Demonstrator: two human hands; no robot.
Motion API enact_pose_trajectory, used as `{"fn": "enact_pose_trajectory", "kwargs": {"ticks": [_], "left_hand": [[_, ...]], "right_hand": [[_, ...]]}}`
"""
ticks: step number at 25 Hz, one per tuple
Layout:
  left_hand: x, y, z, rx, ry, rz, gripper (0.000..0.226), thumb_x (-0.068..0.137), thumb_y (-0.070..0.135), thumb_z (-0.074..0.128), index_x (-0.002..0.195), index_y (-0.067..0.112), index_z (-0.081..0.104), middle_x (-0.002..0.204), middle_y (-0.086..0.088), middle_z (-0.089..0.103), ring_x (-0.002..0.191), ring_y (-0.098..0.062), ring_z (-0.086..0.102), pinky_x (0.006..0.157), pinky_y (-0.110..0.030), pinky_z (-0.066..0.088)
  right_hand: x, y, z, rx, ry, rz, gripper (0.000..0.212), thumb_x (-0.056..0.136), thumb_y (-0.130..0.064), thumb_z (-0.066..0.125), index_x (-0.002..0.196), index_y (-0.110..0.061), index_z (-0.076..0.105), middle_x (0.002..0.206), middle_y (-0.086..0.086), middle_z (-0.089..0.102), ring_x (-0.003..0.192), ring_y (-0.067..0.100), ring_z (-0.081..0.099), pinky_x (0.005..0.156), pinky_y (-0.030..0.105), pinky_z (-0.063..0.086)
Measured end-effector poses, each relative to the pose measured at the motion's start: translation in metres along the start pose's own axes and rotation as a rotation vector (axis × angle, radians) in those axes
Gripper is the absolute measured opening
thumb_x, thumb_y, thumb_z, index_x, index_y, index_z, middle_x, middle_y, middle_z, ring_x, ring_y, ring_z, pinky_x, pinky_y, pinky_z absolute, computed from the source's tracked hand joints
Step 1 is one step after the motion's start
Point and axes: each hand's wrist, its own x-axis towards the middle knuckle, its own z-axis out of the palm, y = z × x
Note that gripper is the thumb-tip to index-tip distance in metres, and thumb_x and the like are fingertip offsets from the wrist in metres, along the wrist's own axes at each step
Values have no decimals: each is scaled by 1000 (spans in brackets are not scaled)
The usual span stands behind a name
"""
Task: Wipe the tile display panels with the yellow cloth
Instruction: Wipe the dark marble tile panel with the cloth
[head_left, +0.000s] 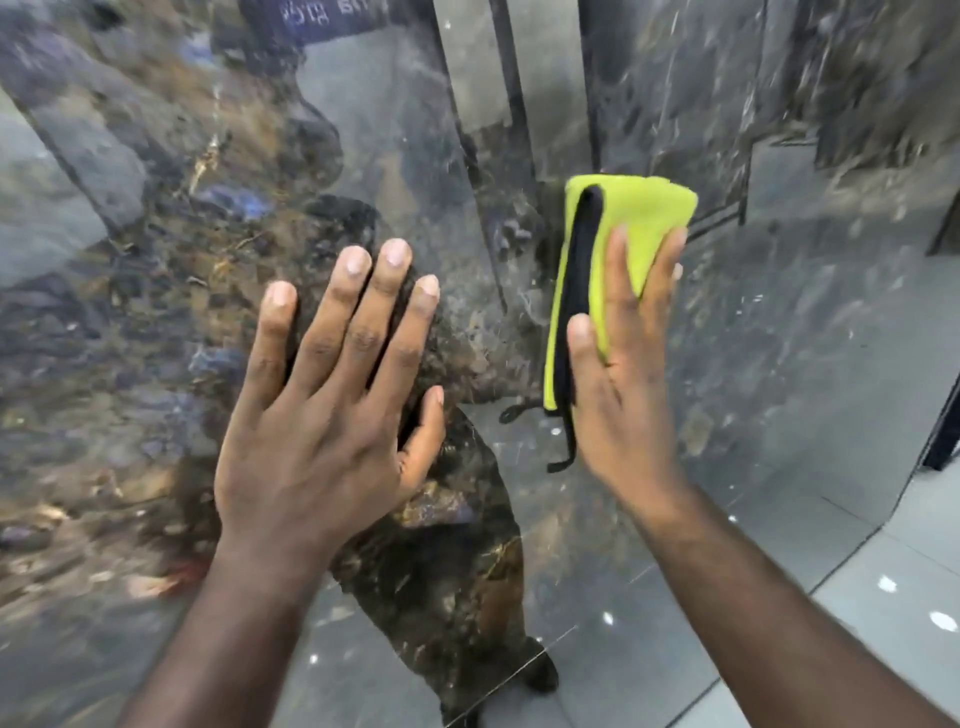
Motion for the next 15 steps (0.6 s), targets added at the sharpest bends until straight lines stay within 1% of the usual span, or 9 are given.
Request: {"fn": "enact_pose_trajectory", "kwargs": {"ticks": [2, 3, 6, 8, 9, 10, 11, 12, 15], "left_hand": [[-2, 1, 0, 9, 13, -7, 74, 109, 43, 50, 172, 13, 26, 180, -11, 20, 167, -29, 19, 135, -57, 14], [-2, 1, 1, 5, 17, -11, 74, 109, 43, 51, 172, 13, 26, 180, -11, 20, 167, -29, 19, 135, -57, 15], [-3, 2, 1, 18, 30, -11, 74, 108, 42, 53, 172, 12, 28, 179, -12, 22, 166, -30, 21, 134, -58, 17], [-4, 3, 2, 10, 35, -10, 74, 108, 41, 53, 171, 11, 29, 179, -13, 23, 166, -30, 22, 134, -58, 16], [-4, 3, 3, -3, 39, -12, 74, 108, 41, 54, 171, 11, 30, 178, -13, 24, 166, -30, 22, 134, -58, 16], [-5, 4, 3, -6, 45, -15, 74, 108, 41, 54, 171, 11, 30, 178, -13, 25, 166, -30, 23, 134, -58, 17], [-5, 4, 3, 1, 50, -15, 74, 108, 41, 54, 171, 10, 30, 178, -13, 25, 165, -30, 24, 134, -58, 18], [-5, 4, 3, 13, 52, -15, 74, 108, 41, 54, 171, 10, 31, 178, -13, 25, 165, -31, 24, 133, -59, 19], [-5, 5, 3, 15, 66, -14, 73, 107, 40, 54, 170, 9, 32, 177, -14, 27, 165, -31, 26, 132, -60, 22]], "right_hand": [[-21, 0, 7, 45, 82, 192, 63, 116, -21, 44, 171, -28, 12, 176, 4, -22, 164, 16, -15, 132, 56, 8], [-44, -10, 14, 73, 39, 261, 66, 116, -22, 45, 170, -33, 10, 175, -3, -25, 163, 13, -15, 132, 57, 9], [-74, -42, 20, 146, -158, 146, 70, 114, -22, 48, 169, -41, 8, 172, -12, -30, 163, 17, -18, 129, 66, 11], [-28, -38, 10, 112, -119, 63, 68, 114, -21, 48, 169, -36, 12, 174, -6, -27, 164, 19, -15, 129, 65, 17], [-3, -34, 4, 79, -53, 54, 66, 114, -20, 48, 169, -32, 16, 176, -1, -23, 164, 19, -12, 131, 57, 19], [14, -25, -1, 57, 37, 75, 64, 113, -20, 49, 169, -28, 19, 177, 3, -17, 165, 18, -8, 133, 40, 18], [22, -14, -4, 42, 123, 114, 63, 113, -22, 49, 169, -27, 21, 178, 6, -11, 165, 16, -5, 130, 21, 14], [17, -6, -5, 31, 178, 178, 62, 113, -25, 50, 169, -29, 23, 179, 5, -7, 164, 13, -1, 124, 11, 11], [-45, -14, 3, 22, 136, 424, 67, 111, -33, 55, 167, -46, 19, 178, -9, -7, 158, -8, -2, 118, 9, 8]]}}
